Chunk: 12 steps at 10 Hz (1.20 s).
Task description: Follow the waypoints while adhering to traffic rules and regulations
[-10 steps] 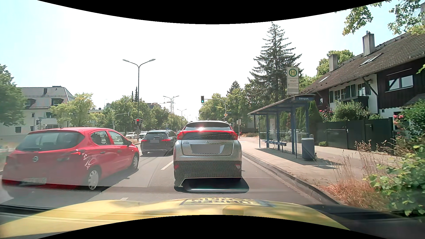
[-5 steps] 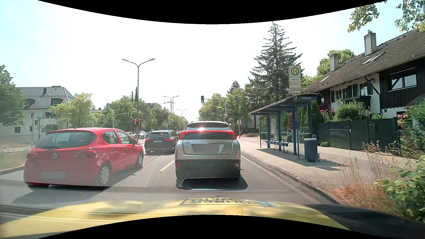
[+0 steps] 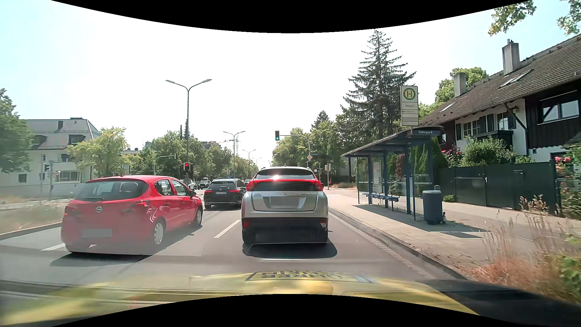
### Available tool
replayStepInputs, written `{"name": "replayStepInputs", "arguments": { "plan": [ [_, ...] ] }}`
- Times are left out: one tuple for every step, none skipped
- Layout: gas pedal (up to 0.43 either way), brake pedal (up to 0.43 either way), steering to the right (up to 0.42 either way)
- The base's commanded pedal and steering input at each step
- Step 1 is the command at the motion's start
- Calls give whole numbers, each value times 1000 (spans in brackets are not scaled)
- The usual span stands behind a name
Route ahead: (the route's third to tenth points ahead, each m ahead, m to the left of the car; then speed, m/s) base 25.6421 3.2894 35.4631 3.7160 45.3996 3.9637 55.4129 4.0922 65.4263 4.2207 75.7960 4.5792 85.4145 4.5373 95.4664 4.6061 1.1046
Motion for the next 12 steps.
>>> {"name": "replayStepInputs", "arguments": {
  "plan": [
    [110, 0, -34],
    [118, 0, -34],
    [118, 0, -34],
    [118, 0, -34],
    [118, 0, -34],
    [118, 0, -31],
    [118, 0, -21],
    [118, 0, -12],
    [118, 0, -9],
    [118, 0, -7],
    [118, 0, -8],
    [110, 0, -7]
  ]
}}
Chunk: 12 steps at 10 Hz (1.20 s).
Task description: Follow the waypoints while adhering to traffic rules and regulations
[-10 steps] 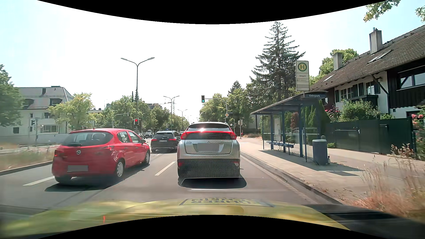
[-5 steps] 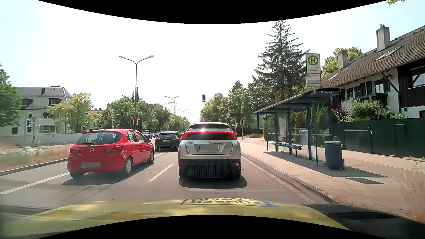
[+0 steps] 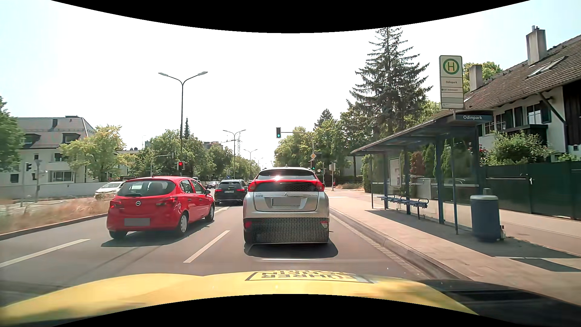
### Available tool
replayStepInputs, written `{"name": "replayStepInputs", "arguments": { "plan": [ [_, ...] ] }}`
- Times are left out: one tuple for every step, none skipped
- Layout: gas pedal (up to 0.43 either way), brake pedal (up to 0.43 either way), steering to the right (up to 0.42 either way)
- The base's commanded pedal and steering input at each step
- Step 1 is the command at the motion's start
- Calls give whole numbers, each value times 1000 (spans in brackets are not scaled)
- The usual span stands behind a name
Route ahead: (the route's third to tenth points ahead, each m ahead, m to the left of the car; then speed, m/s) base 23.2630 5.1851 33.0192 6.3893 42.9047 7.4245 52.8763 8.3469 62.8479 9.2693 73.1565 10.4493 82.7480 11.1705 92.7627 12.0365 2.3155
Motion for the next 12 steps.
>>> {"name": "replayStepInputs", "arguments": {
  "plan": [
    [98, 0, -8],
    [59, 0, -9],
    [47, 0, -11],
    [47, 0, -12],
    [59, 0, -12],
    [67, 0, -11],
    [67, 0, -11],
    [79, 0, -11],
    [98, 0, -11],
    [110, 0, -11],
    [110, 0, -13],
    [118, 0, -14]
  ]
}}
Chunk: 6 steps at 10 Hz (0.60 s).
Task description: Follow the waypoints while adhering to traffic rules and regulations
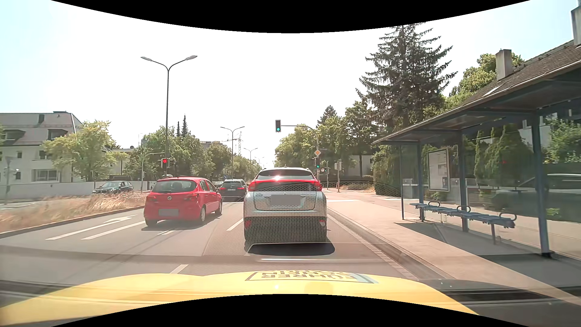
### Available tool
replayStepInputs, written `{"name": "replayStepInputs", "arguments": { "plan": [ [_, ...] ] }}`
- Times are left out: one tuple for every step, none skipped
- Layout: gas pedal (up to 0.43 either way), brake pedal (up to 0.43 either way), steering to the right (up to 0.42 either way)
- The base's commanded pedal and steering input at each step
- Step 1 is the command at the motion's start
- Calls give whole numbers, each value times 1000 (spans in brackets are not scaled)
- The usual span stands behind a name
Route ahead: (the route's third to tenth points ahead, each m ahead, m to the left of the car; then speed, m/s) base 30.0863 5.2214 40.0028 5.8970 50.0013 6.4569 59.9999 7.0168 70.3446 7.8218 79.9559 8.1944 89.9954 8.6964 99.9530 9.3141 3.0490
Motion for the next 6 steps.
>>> {"name": "replayStepInputs", "arguments": {
  "plan": [
    [130, 0, -14],
    [130, 0, -14],
    [130, 0, -13],
    [130, 0, -13],
    [130, 0, -13],
    [118, 0, -13]
  ]
}}
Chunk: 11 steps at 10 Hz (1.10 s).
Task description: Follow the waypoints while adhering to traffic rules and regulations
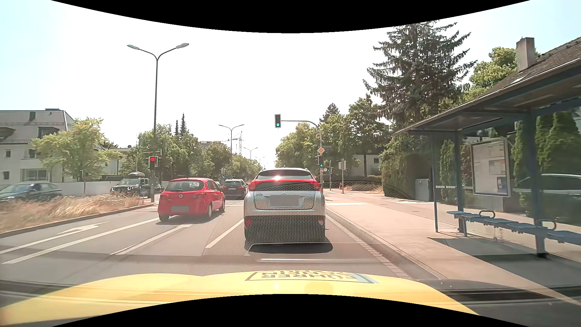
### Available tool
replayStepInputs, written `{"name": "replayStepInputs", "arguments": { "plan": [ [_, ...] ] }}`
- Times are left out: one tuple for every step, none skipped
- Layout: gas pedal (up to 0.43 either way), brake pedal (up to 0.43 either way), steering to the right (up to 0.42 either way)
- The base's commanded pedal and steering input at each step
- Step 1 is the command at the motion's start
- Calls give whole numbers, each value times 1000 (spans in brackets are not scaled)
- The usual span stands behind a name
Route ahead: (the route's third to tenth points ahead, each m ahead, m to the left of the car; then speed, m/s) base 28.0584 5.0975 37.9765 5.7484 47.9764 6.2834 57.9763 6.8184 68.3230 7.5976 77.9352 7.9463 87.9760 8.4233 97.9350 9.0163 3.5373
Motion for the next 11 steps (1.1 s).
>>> {"name": "replayStepInputs", "arguments": {
  "plan": [
    [110, 0, -13],
    [98, 0, -13],
    [98, 0, -16],
    [98, 0, -18],
    [98, 0, -18],
    [98, 0, -19],
    [87, 0, -19],
    [87, 0, -16],
    [87, 0, -12],
    [87, 0, -12],
    [87, 0, -12]
  ]
}}
